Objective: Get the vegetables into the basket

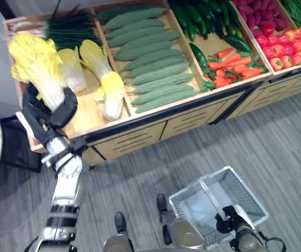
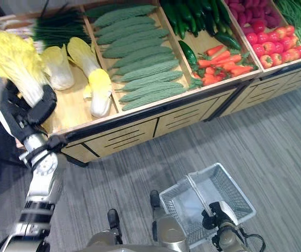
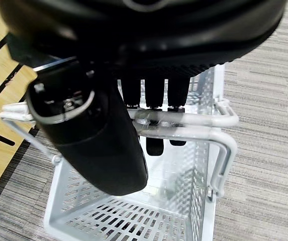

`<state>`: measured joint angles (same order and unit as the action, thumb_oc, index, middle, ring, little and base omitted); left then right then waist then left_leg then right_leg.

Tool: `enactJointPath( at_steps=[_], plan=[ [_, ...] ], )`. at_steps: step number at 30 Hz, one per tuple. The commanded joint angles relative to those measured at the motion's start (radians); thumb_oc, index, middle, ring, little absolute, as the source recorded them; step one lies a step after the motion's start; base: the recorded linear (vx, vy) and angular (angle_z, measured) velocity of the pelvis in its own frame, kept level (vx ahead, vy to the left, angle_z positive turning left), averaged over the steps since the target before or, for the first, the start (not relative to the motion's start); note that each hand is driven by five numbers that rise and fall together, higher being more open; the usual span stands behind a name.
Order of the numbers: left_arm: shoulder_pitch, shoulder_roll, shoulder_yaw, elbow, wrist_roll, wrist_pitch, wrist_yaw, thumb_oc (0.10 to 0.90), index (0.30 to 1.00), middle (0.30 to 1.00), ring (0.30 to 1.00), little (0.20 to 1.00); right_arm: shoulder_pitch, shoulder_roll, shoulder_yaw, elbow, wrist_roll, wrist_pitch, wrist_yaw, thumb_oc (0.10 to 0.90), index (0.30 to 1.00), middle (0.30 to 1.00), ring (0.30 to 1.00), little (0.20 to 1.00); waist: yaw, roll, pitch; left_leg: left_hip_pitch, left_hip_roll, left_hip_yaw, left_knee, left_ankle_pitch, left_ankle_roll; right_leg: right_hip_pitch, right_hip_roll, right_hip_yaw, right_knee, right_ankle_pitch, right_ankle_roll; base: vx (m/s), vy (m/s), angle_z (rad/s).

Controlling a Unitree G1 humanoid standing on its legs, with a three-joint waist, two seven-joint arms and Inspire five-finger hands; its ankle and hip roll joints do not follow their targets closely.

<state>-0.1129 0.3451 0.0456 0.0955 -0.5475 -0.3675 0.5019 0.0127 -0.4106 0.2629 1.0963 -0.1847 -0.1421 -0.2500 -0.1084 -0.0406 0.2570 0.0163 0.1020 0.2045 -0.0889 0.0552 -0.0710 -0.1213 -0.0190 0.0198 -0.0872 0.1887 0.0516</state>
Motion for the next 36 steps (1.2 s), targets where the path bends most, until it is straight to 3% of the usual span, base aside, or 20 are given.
enactJointPath(
  at_steps=[1,4,10,13,18,20,22,23,25,27,32,36],
  plan=[
    [-0.039,0.088,-0.039,-0.047,-0.191,-0.087,-0.335,0.4,0.3,0.3,0.3,0.3,0.025,-0.061,-0.017,0.011,-0.014,-0.023,0.009,0.4,0.3,0.3,0.3,0.3,0.001,-0.035,-0.083,0.031,0.053,-0.064,0.002,-0.05,-0.06,0.051,-0.115,0.063,0.003,-0.111,0.122,-0.01,0.032,0.02],
    [0.035,0.12,-0.093,-0.052,-0.231,-0.037,-0.472,0.4,0.3,0.3,0.3,0.3,0.027,-0.064,-0.04,0.018,-0.018,-0.028,0.037,0.4,0.3,0.3,0.3,0.3,0.009,-0.029,-0.092,0.036,0.047,-0.07,0.002,-0.051,-0.056,0.062,-0.123,0.057,0.001,-0.112,0.125,-0.01,0.032,0.06],
    [0.075,0.15,-0.137,-0.051,-0.262,0.01,-0.599,0.4,0.3,0.3,0.3,0.3,0.032,-0.054,-0.077,0.036,-0.003,-0.028,0.05,0.4,0.3,0.3,0.3,0.3,0.013,-0.029,-0.099,0.054,0.027,-0.068,0.002,-0.059,-0.042,0.079,-0.141,0.057,0.007,-0.116,0.135,0.0,0.066,0.07],
    [0.069,0.163,-0.147,-0.055,-0.257,0.013,-0.61,0.4,0.3,0.3,0.3,0.3,0.031,-0.057,-0.09,0.044,0.003,-0.024,0.051,0.4,0.3,0.3,0.3,0.3,0.013,-0.032,-0.097,0.067,0.017,-0.063,0.004,-0.064,-0.034,0.086,-0.151,0.058,0.013,-0.117,0.14,0.02,0.112,0.0],
    [0.019,0.205,-0.174,-0.057,-0.231,0.018,-0.627,0.4,0.3,0.3,0.3,0.3,0.049,-0.053,-0.138,0.048,0.034,-0.016,0.052,0.4,0.3,0.3,0.3,0.3,0.001,-0.045,-0.076,0.009,-0.029,-0.06,0.13,-0.117,-0.007,0.053,-0.198,0.08,0.074,-0.104,0.165,-0.04,0.163,-0.01],
    [-0.008,0.217,-0.186,-0.046,-0.226,0.013,-0.625,0.4,0.3,0.3,0.3,0.3,0.058,-0.048,-0.145,0.045,0.039,-0.014,0.052,0.4,0.3,0.3,0.3,0.3,-0.011,-0.047,-0.066,-0.005,-0.044,-0.053,0.141,-0.125,0.004,0.024,-0.208,0.099,0.088,-0.08,0.178,-0.09,0.206,-0.14],
    [-0.042,0.235,-0.202,-0.028,-0.206,0.002,-0.604,0.4,0.3,0.3,0.3,0.3,0.07,-0.037,-0.15,0.007,0.05,-0.013,0.056,0.4,0.3,0.3,0.3,0.3,-0.042,-0.056,-0.053,-0.017,-0.062,0.011,0.121,-0.12,0.018,-0.06,-0.21,0.159,0.075,0.063,0.21,-0.19,0.24,-0.43],
    [-0.051,0.243,-0.203,-0.023,-0.198,0.001,-0.599,0.4,0.3,0.3,0.3,0.3,0.066,-0.034,-0.144,0.007,0.05,-0.013,0.056,0.4,0.3,0.3,0.3,0.3,-0.042,-0.053,-0.047,-0.023,-0.054,0.03,0.126,-0.119,0.022,-0.079,-0.208,0.141,0.083,0.056,0.21,-0.21,0.183,-1.15],
    [-0.067,0.259,-0.213,-0.002,-0.168,0.002,-0.586,0.4,0.3,0.3,0.3,0.3,0.06,-0.032,-0.139,0.001,0.053,-0.015,0.05,0.4,0.3,0.3,0.3,0.3,-0.029,-0.048,-0.025,-0.021,-0.03,0.099,0.152,-0.13,0.032,-0.065,-0.229,-0.01,0.131,-0.011,0.185,-0.16,0.136,-1.58],
    [-0.063,0.257,-0.203,0.0,-0.164,0.007,-0.584,0.4,0.3,0.3,0.3,0.3,0.054,-0.033,-0.146,0.008,0.057,-0.015,0.044,0.4,0.3,0.3,0.3,0.3,-0.015,-0.043,-0.018,-0.014,-0.016,0.145,0.152,-0.126,0.036,-0.042,-0.23,-0.079,0.187,-0.062,0.168,-0.12,0.072,-1.42],
    [-0.038,0.255,-0.182,0.001,-0.161,0.015,-0.591,0.4,0.3,0.3,0.3,0.3,0.046,-0.032,-0.154,0.038,0.072,-0.017,0.041,0.4,0.3,0.3,0.3,0.3,0.004,-0.043,-0.036,0.003,-0.003,0.192,0.134,-0.135,0.027,0.001,-0.213,-0.118,0.228,-0.119,0.171,-0.02,0.011,-0.67],
    [-0.011,0.257,-0.148,0.003,-0.145,0.013,-0.589,0.4,0.3,0.3,0.3,0.3,0.042,-0.03,-0.151,0.036,0.071,-0.016,0.04,0.4,0.3,0.3,0.3,0.3,0.027,-0.065,-0.044,0.019,0.013,0.259,0.137,-0.127,0.01,0.03,-0.192,-0.185,0.155,-0.12,0.164,0.0,-0.14,-0.45]
  ],
)
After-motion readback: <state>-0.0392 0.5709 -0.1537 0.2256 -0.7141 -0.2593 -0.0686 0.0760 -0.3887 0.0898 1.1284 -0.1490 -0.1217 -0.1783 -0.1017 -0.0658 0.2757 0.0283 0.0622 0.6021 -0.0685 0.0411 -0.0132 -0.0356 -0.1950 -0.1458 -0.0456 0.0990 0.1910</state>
